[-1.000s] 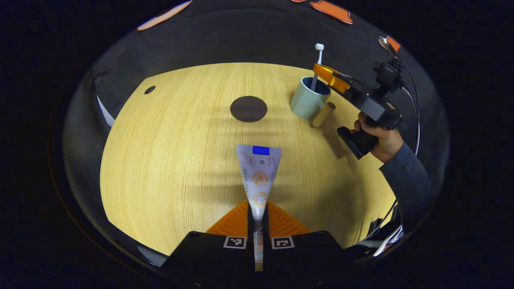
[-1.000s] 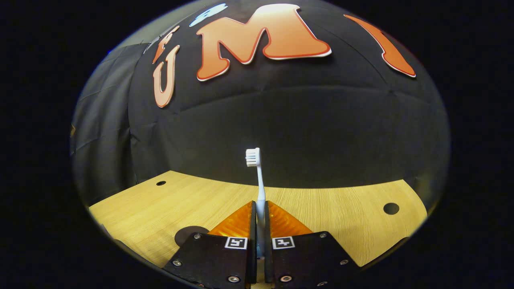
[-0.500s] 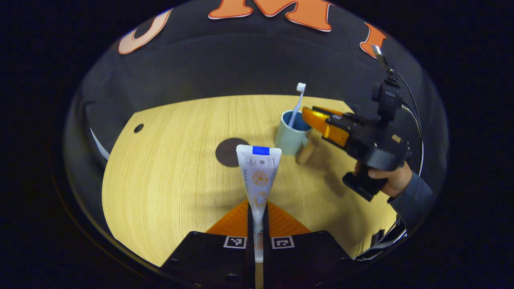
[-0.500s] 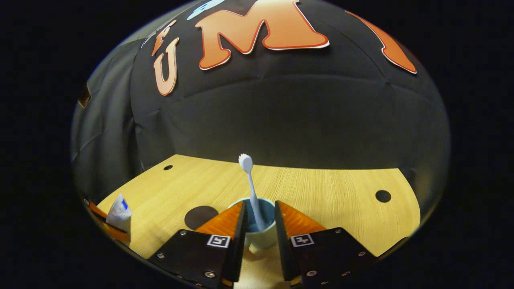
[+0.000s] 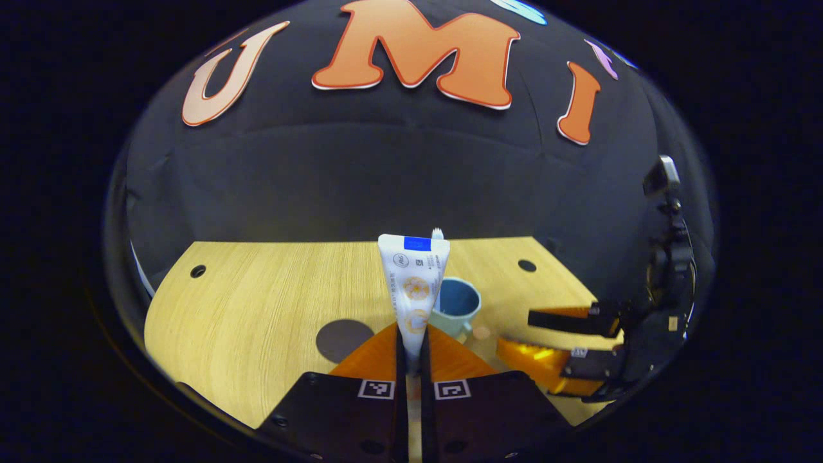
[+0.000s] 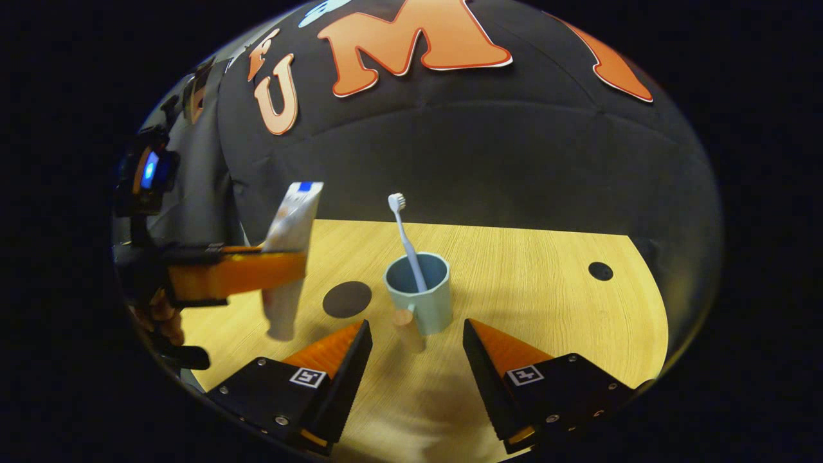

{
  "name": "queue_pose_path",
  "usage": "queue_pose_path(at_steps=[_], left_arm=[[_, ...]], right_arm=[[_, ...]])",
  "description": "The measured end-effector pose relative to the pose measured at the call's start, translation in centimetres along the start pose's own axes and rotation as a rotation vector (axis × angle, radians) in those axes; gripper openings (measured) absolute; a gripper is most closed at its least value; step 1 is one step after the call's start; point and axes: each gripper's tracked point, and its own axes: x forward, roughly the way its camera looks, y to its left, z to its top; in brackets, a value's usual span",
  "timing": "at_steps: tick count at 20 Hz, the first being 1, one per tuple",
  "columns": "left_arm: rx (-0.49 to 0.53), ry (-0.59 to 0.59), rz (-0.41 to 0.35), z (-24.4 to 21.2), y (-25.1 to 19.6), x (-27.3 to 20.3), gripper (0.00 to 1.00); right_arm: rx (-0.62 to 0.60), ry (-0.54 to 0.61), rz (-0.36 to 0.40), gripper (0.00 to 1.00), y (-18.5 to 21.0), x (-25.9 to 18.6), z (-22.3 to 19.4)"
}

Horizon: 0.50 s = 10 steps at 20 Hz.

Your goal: Put the toothbrush and toothpaste on the desktop into the cup, then pick up the cup and place it on the coaster on the desktop.

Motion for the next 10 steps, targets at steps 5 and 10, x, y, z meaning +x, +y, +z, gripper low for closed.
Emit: queue_pose_path(at_steps=[5,10], left_arm=[[-0.051,-0.238,-0.014,4.4,-1.3,3.1,0.08],[-0.095,-0.362,-0.033,5.5,-2.3,5.7,0.08]], right_arm=[[0.009,0.067,0.004,0.89,0.6,-1.8,-3.1],[0.037,0.072,0.013,0.88,0.9,-2.7,-4.7]])
